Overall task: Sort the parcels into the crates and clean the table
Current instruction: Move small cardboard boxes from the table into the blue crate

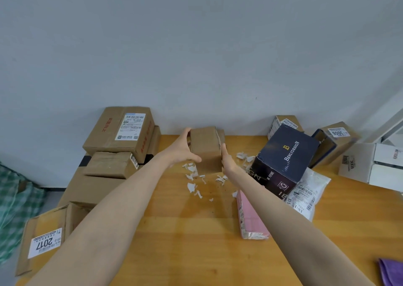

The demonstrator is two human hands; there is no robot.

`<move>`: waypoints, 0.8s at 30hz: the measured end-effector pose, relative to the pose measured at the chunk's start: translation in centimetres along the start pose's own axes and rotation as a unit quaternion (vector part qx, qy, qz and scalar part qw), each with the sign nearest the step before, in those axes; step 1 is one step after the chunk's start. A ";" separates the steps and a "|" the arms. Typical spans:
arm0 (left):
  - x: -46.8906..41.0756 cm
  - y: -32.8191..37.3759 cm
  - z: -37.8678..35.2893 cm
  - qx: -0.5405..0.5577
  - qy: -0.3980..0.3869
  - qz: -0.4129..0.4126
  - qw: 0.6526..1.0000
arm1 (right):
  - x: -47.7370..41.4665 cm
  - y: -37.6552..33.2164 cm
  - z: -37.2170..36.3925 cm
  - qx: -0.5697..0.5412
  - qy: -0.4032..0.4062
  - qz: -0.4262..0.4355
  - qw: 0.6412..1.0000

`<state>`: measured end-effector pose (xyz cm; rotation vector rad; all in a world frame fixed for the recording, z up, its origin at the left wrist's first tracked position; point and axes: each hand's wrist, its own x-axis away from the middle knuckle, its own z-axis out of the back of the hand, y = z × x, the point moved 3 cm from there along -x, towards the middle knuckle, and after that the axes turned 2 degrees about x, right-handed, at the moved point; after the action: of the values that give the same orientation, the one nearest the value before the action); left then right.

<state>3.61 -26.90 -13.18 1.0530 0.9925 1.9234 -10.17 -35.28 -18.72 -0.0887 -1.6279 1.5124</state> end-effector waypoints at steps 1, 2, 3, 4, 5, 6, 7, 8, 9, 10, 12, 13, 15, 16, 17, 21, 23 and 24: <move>0.1 -0.1 0.0 -0.002 -0.002 -0.007 1.000 | 0.0 0.8 0.5 0.028 0.009 -0.049 0.998; 0.1 -0.1 0.0 -0.019 -0.010 -0.015 1.000 | -0.2 1.1 1.0 0.047 0.045 -0.054 0.996; 0.1 -0.2 -0.1 -0.046 -0.020 -0.024 0.998 | 0.0 0.9 1.6 0.028 0.089 -0.016 0.995; 0.1 -0.2 -0.3 -0.077 -0.026 -0.036 0.996 | 0.1 0.3 1.9 -0.016 0.118 0.045 0.992; 0.0 -0.3 -0.4 -0.095 -0.025 -0.048 0.994 | 0.4 -0.6 1.7 -0.059 0.112 0.090 0.988; -0.1 -0.3 -0.7 -0.102 -0.020 -0.057 0.993 | 0.8 -1.1 1.1 -0.092 0.076 0.101 0.988; -0.2 -0.2 -0.9 -0.107 -0.010 -0.070 0.992 | 1.0 -1.2 0.4 -0.106 0.020 0.081 0.991; -0.4 -0.2 -0.9 -0.113 -0.002 -0.086 0.990 | 1.4 -1.1 -0.2 -0.107 -0.038 0.034 0.993; -0.5 -0.2 -0.9 -0.119 -0.002 -0.102 0.988 | 1.4 -0.6 -0.3 -0.093 -0.082 -0.028 0.992; -0.6 -0.3 -0.9 -0.131 -0.005 -0.116 0.985 | 1.3 0.2 -0.1 -0.076 -0.104 -0.081 0.988; -0.6 -0.3 -0.5 -0.195 -0.007 -0.154 0.969 | 1.0 0.7 0.7 -0.110 -0.091 -0.116 0.983; -0.6 -0.3 -0.4 -0.239 -0.007 -0.177 0.955 | 0.6 0.5 0.9 -0.173 -0.076 -0.114 0.975; -0.6 -0.4 -0.8 -0.323 -0.021 -0.224 0.919 | 0.0 -0.1 0.7 -0.295 -0.075 -0.120 0.945; -0.7 -0.5 -1.1 -0.352 -0.031 -0.244 0.903 | 0.1 -0.7 0.5 -0.318 -0.078 -0.121 0.937; -0.8 -0.6 -1.4 -0.363 -0.041 -0.255 0.895 | 0.3 -1.2 0.5 -0.321 -0.073 -0.122 0.936; -1.0 -0.7 -1.5 -0.230 -0.036 -0.212 0.949 | 0.3 -1.7 0.7 -0.344 -0.061 -0.120 0.929; -1.3 -1.1 -1.1 -0.185 -0.014 -0.177 0.966 | 0.1 -1.7 0.4 -0.390 -0.075 -0.104 0.912; -1.3 -1.1 -1.0 -0.158 -0.013 -0.165 0.973 | 0.1 -1.8 0.3 -0.404 -0.078 -0.091 0.907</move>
<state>3.46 -27.78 -14.97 0.6809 0.7585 1.7157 -9.55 -35.91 -17.15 -0.2654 -2.2328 0.6351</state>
